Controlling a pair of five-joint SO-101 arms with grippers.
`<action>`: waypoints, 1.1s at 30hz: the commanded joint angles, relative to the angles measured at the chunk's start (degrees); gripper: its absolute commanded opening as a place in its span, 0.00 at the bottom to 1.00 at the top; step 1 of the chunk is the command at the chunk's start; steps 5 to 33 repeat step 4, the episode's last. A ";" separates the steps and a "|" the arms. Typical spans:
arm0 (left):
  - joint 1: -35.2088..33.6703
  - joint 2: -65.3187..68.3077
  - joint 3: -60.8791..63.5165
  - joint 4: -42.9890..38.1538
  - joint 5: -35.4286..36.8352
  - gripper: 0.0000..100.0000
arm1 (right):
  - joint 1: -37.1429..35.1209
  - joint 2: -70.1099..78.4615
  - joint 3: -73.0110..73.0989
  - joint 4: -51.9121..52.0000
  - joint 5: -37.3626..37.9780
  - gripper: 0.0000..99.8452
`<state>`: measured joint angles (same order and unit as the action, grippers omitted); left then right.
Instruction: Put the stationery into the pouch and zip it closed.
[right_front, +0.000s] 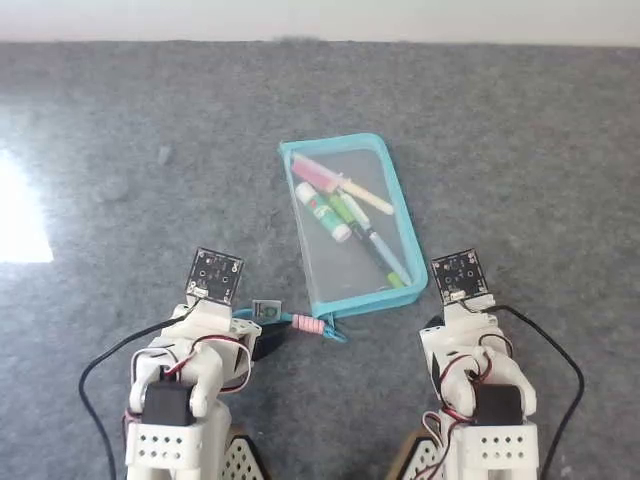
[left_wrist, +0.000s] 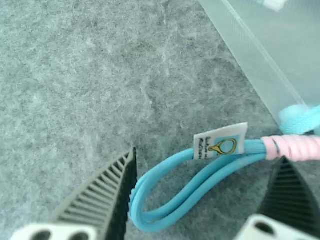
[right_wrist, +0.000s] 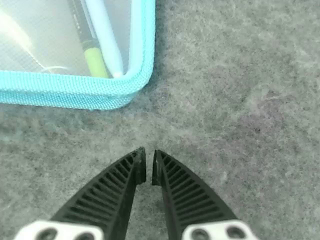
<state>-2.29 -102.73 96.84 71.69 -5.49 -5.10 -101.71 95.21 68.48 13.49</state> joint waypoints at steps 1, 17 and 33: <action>-0.44 -0.97 -0.40 0.26 0.70 0.39 | 0.22 0.31 1.32 -0.13 -0.44 0.04; -0.44 -0.97 -0.40 0.26 0.70 0.39 | 0.22 0.31 1.32 -0.13 -0.44 0.04; -0.44 -0.97 -0.40 0.26 0.70 0.39 | 0.22 0.31 1.32 -0.13 -0.44 0.04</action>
